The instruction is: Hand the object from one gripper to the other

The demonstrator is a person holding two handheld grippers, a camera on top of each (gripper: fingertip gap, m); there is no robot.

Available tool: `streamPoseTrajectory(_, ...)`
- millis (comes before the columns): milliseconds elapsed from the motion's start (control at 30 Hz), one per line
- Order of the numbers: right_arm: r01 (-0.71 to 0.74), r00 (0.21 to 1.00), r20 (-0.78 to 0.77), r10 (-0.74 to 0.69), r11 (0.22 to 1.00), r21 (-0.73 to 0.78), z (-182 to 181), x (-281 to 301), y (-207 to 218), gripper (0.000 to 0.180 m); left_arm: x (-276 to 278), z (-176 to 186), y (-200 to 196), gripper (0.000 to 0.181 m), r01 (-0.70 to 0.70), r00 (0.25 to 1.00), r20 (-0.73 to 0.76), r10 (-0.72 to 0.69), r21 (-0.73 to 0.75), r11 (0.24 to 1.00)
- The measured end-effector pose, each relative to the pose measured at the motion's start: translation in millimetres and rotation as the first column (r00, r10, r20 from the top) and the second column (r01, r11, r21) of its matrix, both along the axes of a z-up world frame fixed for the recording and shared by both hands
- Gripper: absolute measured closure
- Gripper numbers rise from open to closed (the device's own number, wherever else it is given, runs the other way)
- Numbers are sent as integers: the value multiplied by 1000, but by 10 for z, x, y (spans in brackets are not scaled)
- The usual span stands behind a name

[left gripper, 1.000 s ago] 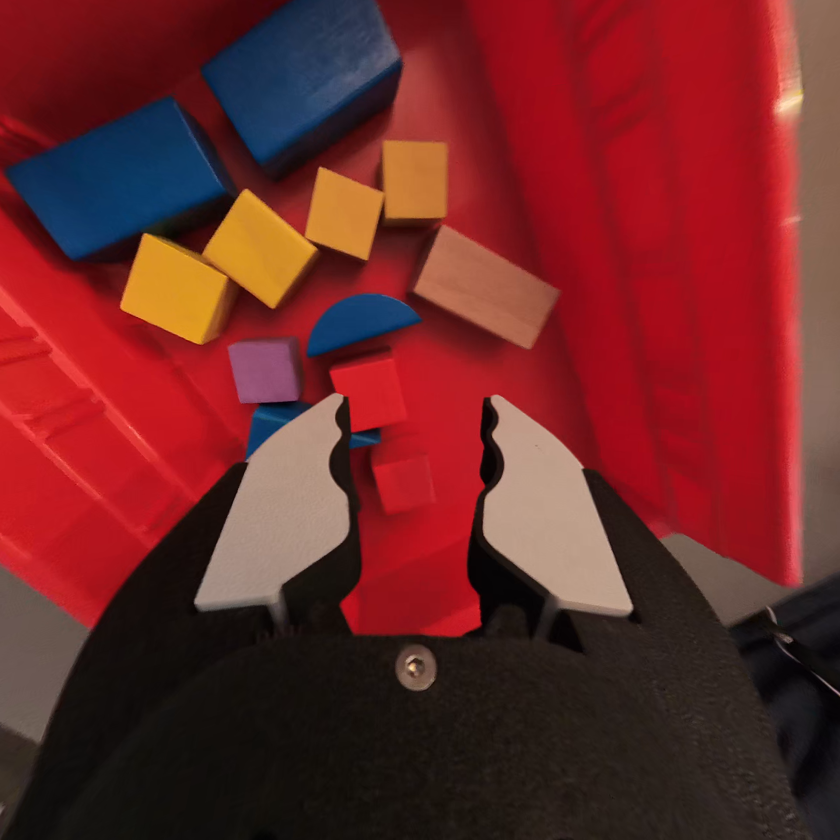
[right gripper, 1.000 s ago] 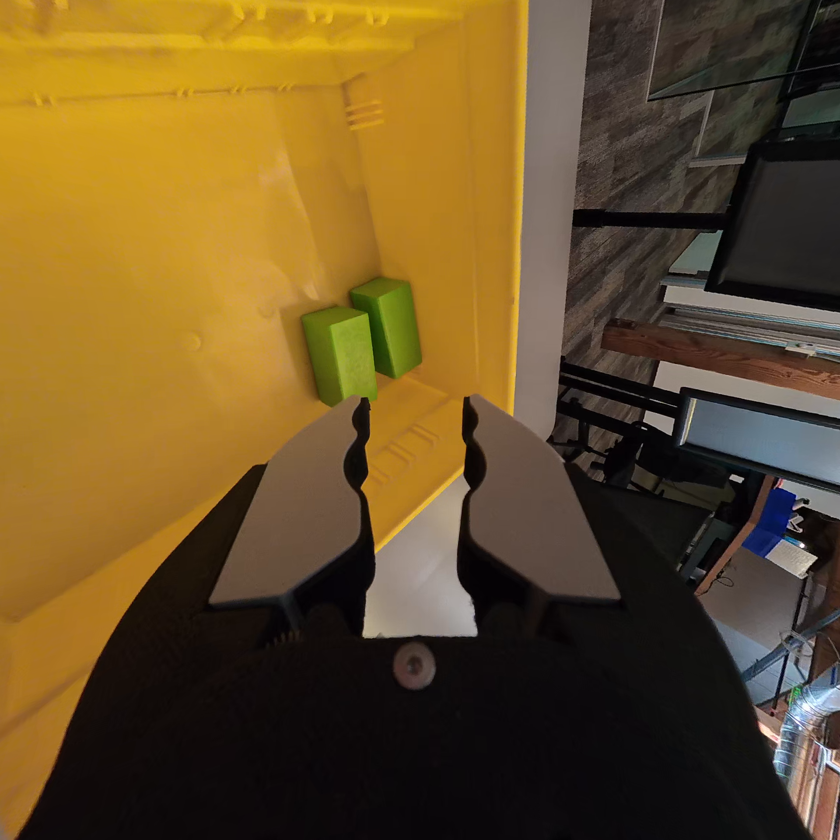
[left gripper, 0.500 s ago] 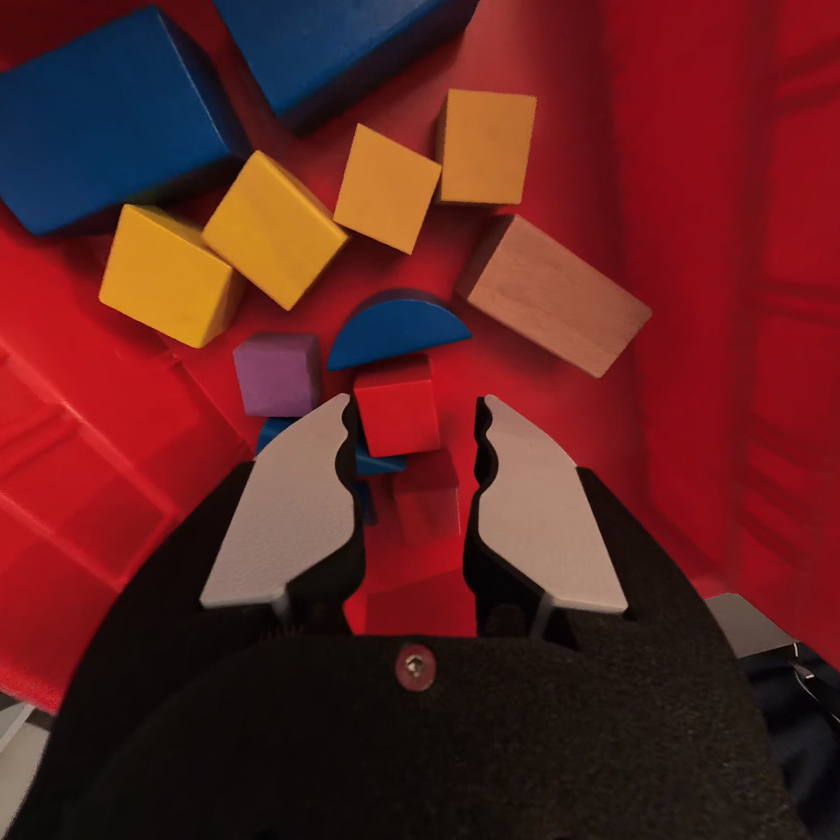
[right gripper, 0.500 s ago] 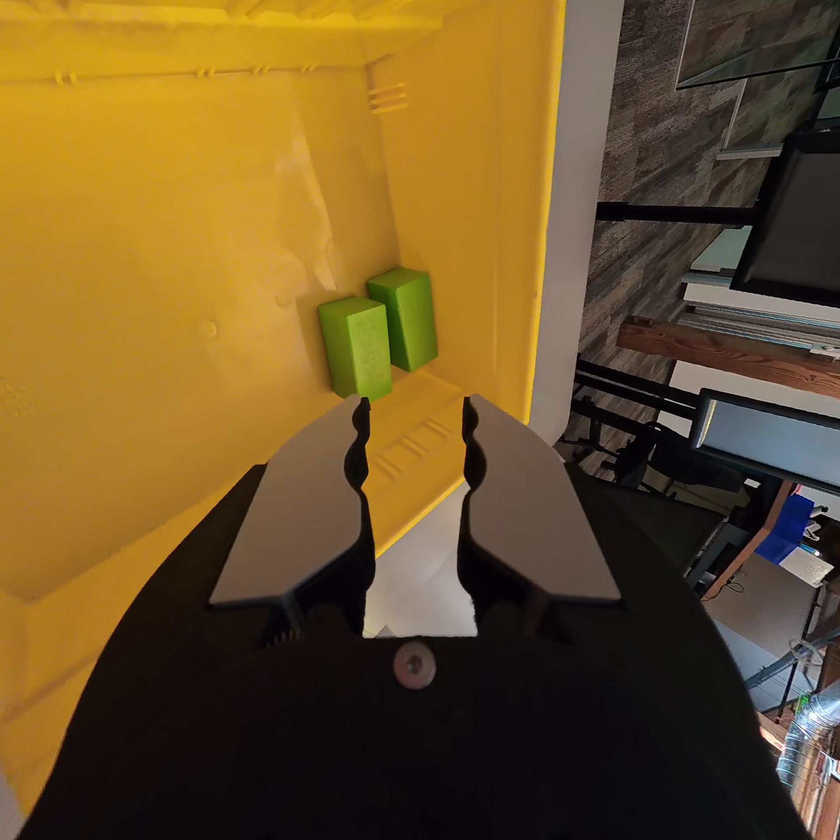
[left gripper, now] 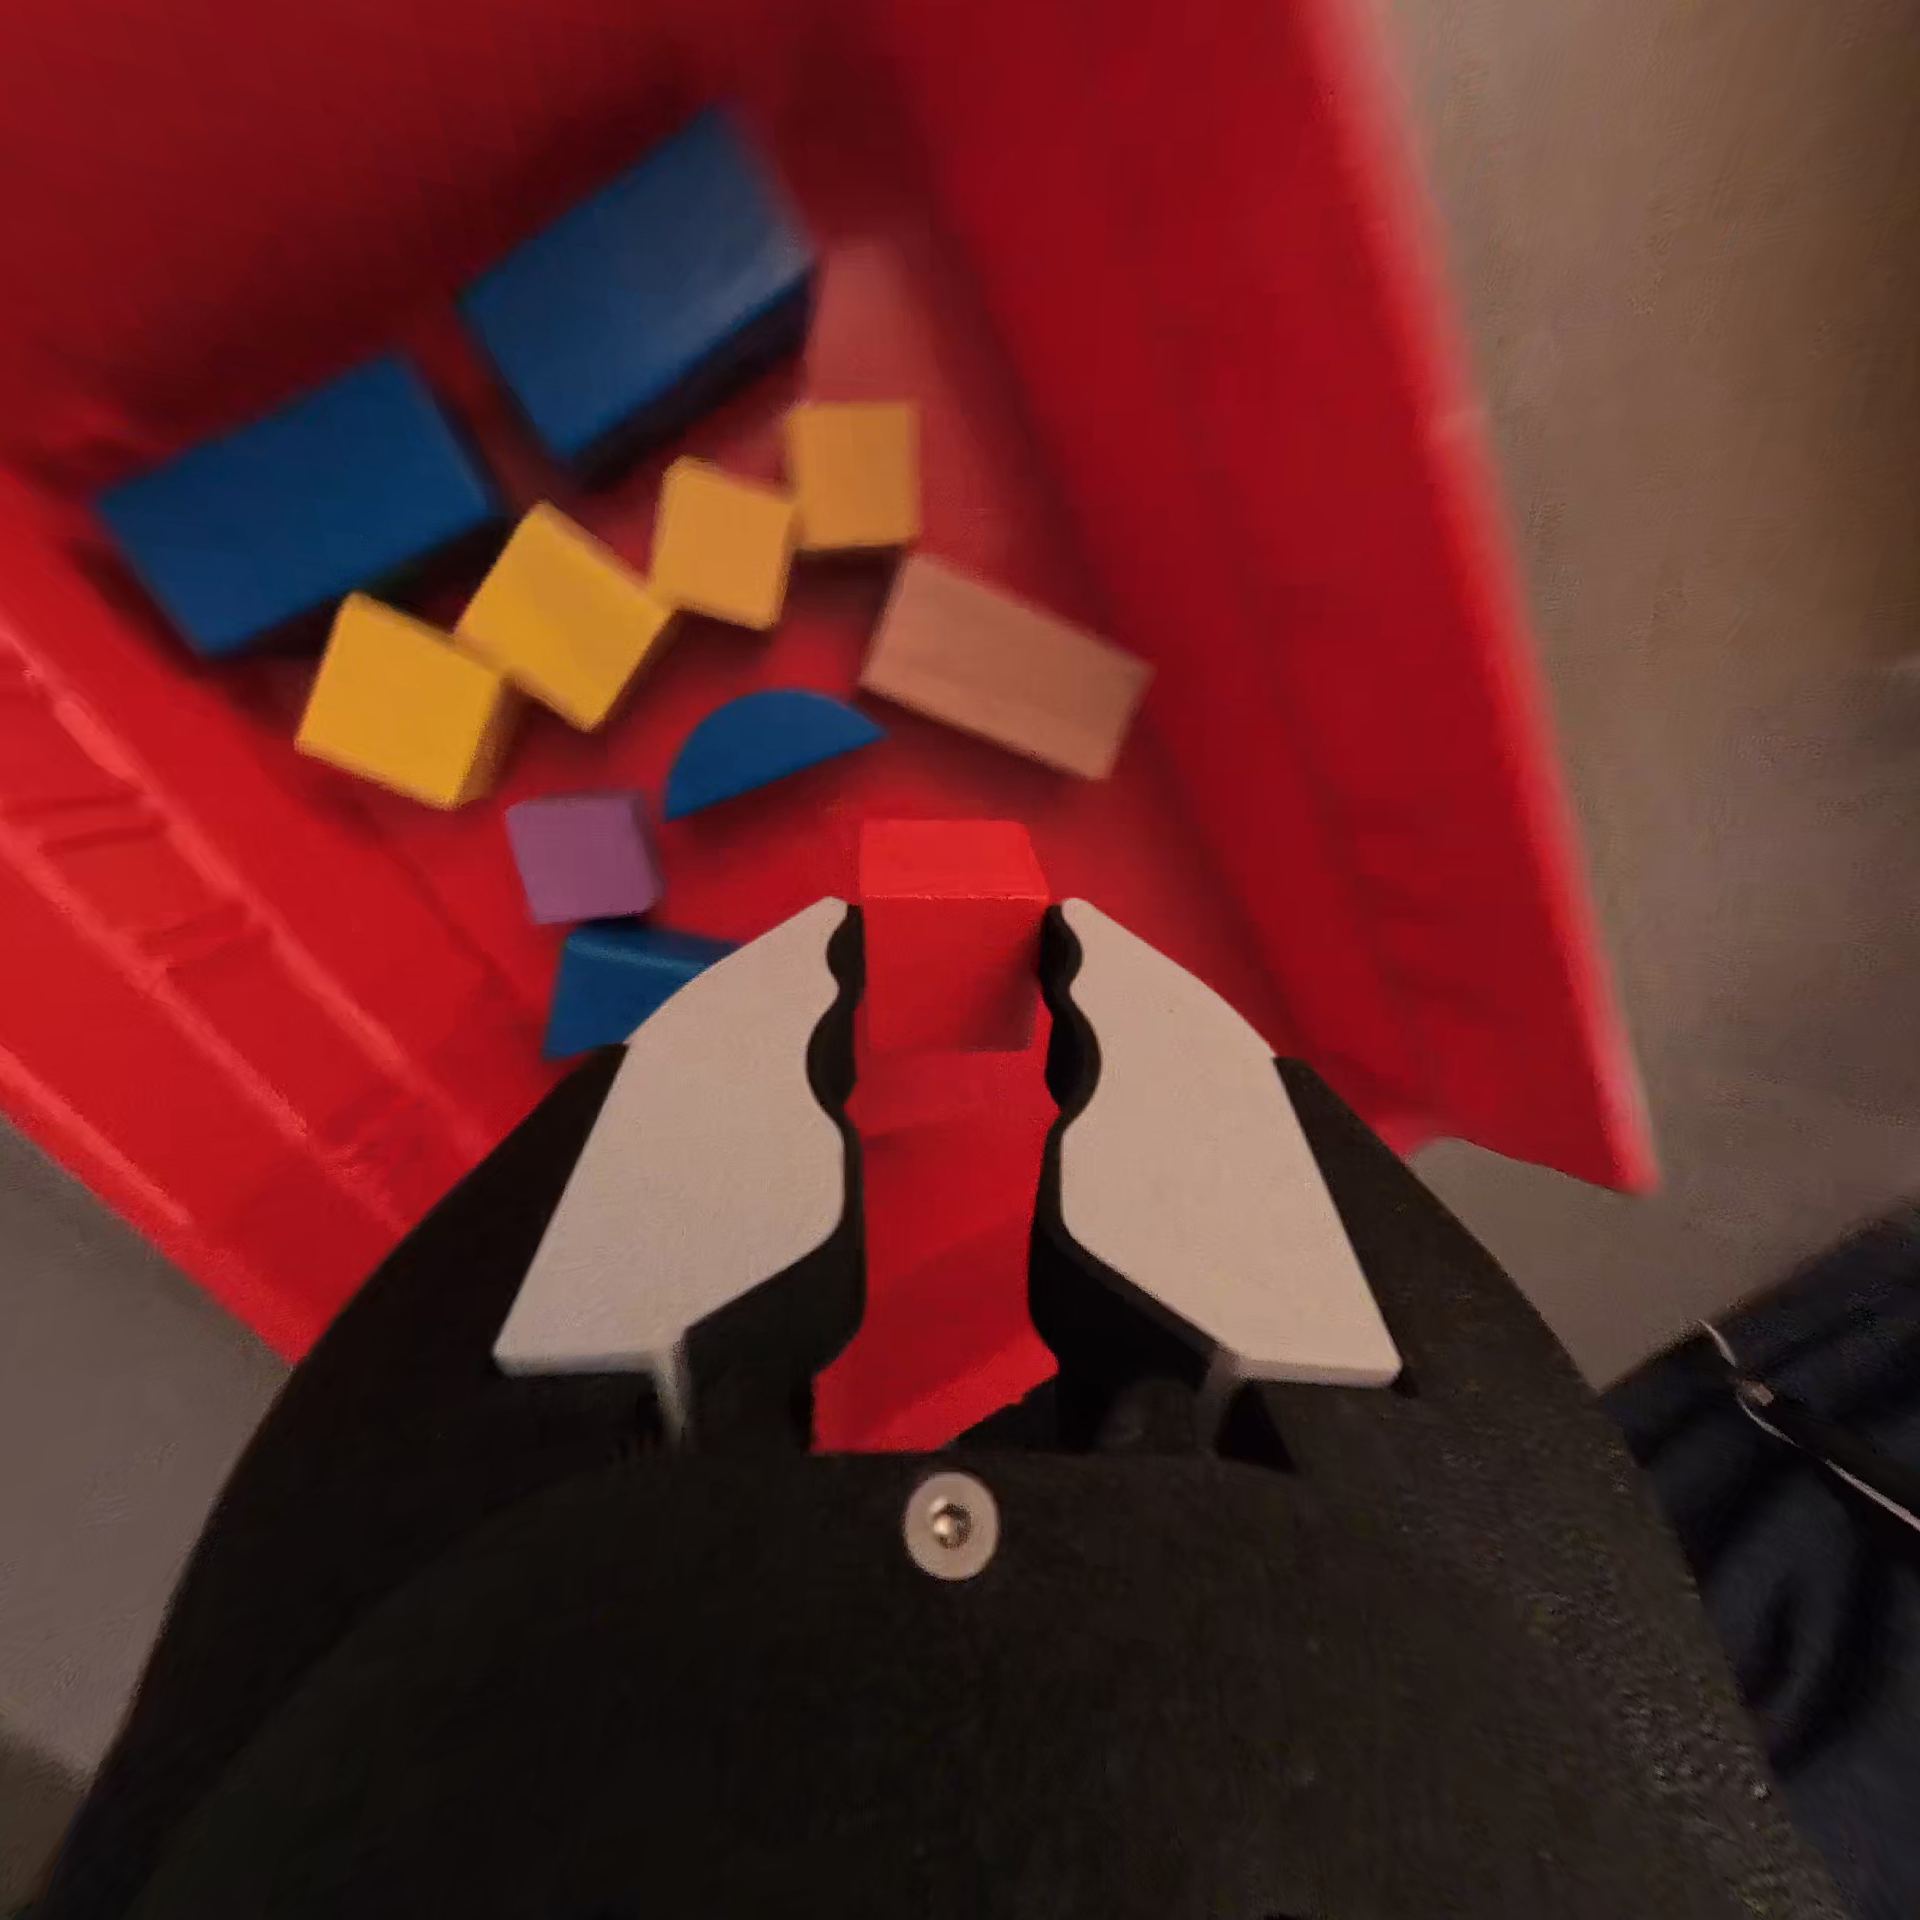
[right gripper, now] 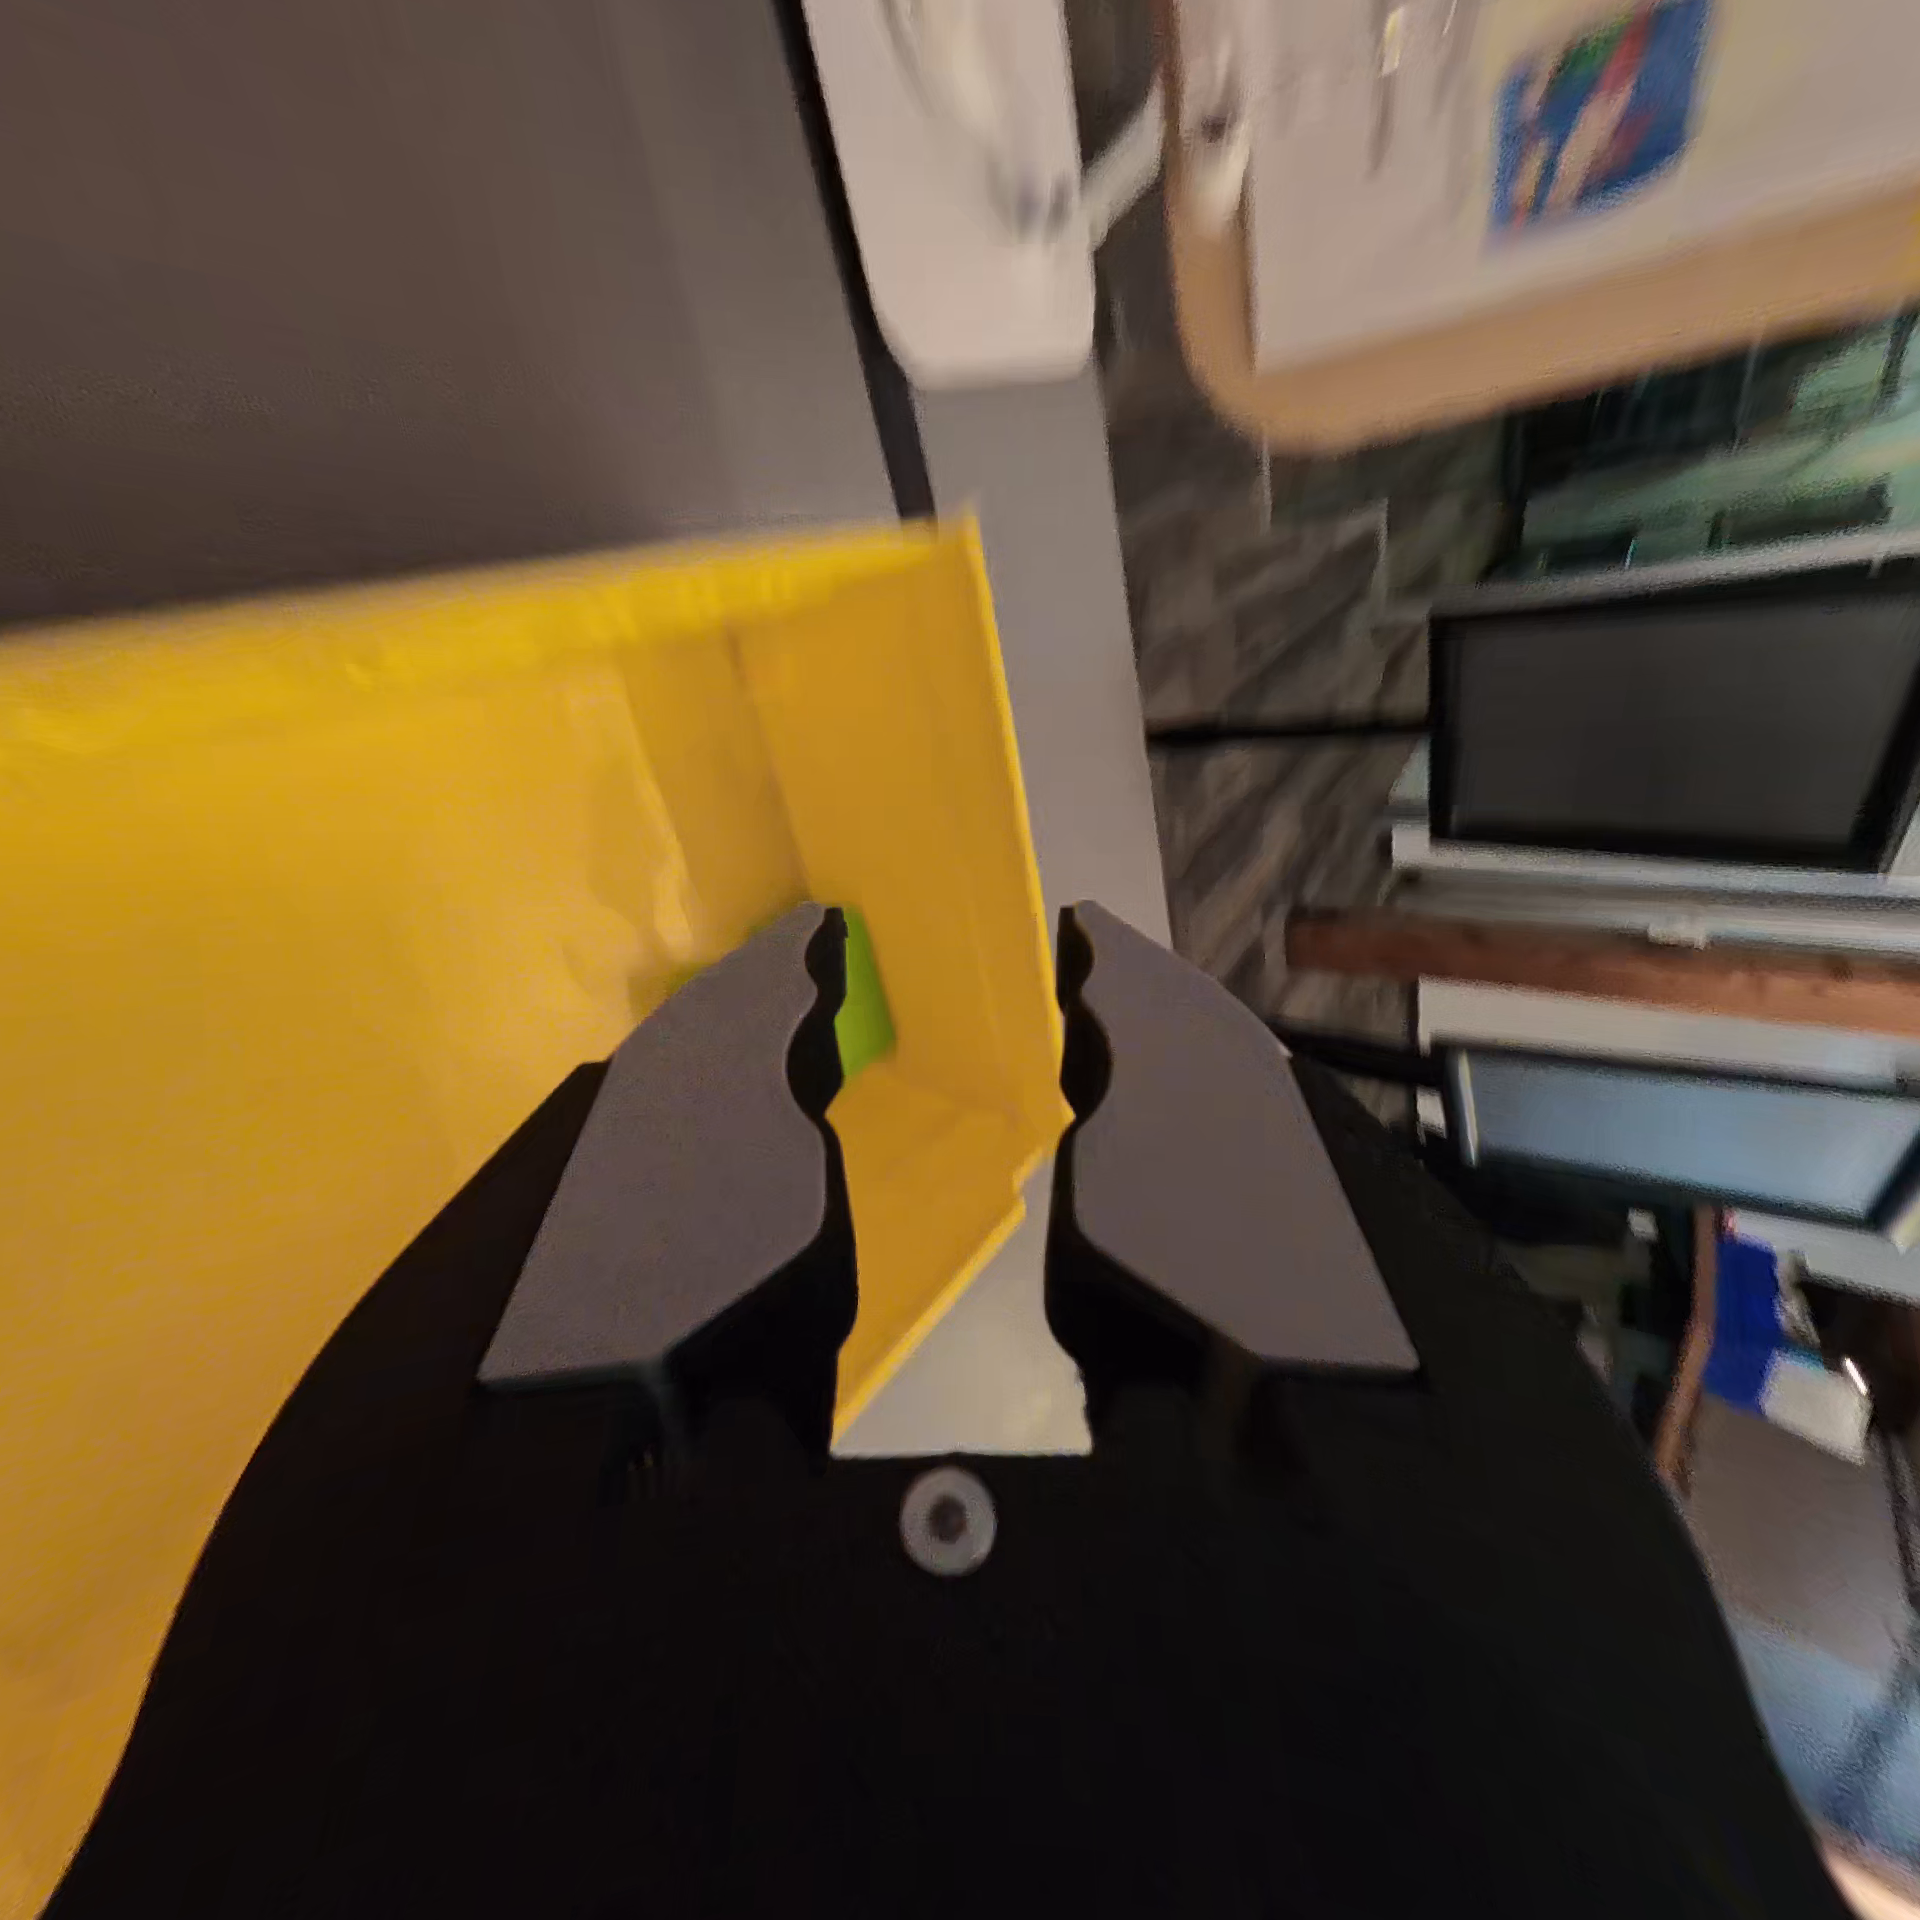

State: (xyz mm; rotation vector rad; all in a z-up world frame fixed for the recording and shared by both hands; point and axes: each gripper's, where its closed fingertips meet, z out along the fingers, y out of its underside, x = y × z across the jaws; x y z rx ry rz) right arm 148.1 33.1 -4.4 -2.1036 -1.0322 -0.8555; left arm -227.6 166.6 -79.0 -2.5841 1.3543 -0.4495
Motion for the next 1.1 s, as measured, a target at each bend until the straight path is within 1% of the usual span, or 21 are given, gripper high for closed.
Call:
streamPoseTrajectory(67, -160, 984, -71, 165, 984, 73, 136, -471, 82, 138, 236, 334, -273, 148, 130, 972, 199, -123, -20, 991)
streamPoseTrajectory(133, -345, 926, -109, 361, 927, 146, 244, -1018, 93, 137, 412, 636, -636, 148, 292, 895, 364, -258, -40, 956)
streamPoseTrajectory(200, -524, 824, -125, 552, 828, 201, 305, -1579, 1, 135, 486, 809, -996, 148, 456, 806, 442, -395, -37, 889)
streamPoseTrajectory(267, -655, 710, -130, 692, 717, 238, 340, -2057, -156, 135, 516, 891, -1321, 148, 595, 716, 475, -511, -31, 803)
streamPoseTrajectory(333, -745, 598, -145, 789, 613, 263, 359, -2449, -343, 135, 553, 966, -1602, 148, 699, 623, 514, -589, -28, 715)
streamPoseTrajectory(400, -807, 491, -154, 857, 515, 291, 374, -2765, -524, 134, 596, 1010, -1821, 148, 765, 554, 536, -637, -26, 643)
streamPoseTrajectory(467, -834, 443, -119, 888, 458, 307, 387, -2957, -630, 134, 616, 993, -1983, 148, 810, 512, 532, -675, -37, 585)
streamPoseTrajectory(567, -866, 397, -108, 912, 411, 284, 344, -3117, -762, 132, 638, 942, -2130, 148, 848, 476, 521, -709, -56, 528)
streamPoseTrajectory(700, -883, 403, -87, 911, 412, 225, 217, -3178, -781, 132, 655, 939, -2263, 148, 875, 443, 544, -712, -91, 475)
streamPoseTrajectory(733, -887, 400, -80, 913, 408, 216, 197, -3188, -790, 136, 655, 920, -2272, 148, 876, 446, 538, -715, -100, 472)
streamPoseTrajectory(767, -892, 393, -81, 916, 401, 208, 182, -3195, -809, 145, 652, 897, -2278, 148, 877, 449, 530, -719, -108, 467)
streamPoseTrajectory(833, -894, 394, -92, 914, 405, 191, 159, -3184, -820, 146, 656, 886, -2281, 148, 877, 450, 531, -718, -115, 466)
streamPoseTrajectory(900, -885, 418, -98, 903, 429, 180, 166, -3142, -797, 146, 691, 925, -2249, 147, 865, 463, 551, -694, -111, 489)
streamPoseTrajectory(1000, -871, 444, -133, 886, 462, 166, 198, -3034, -789, 146, 731, 1062, -2147, 144, 827, 499, 616, -609, -131, 546)
streamPoseTrajectory(1033, -858, 474, -148, 868, 493, 145, 199, -2946, -765, 147, 731, 1086, -2080, 145, 809, 516, 624, -587, -130, 573)
streamPoseTrajectory(1067, -828, 531, -145, 835, 547, 123, 210, -2795, -698, 147, 722, 1107, -2002, 145, 787, 535, 627, -567, -125, 604)
streamPoseTrajectory(1100, -779, 604, -137, 785, 618, 106, 237, -2580, -603, 147, 713, 1115, -1904, 146, 757, 560, 621, -548, -115, 644)
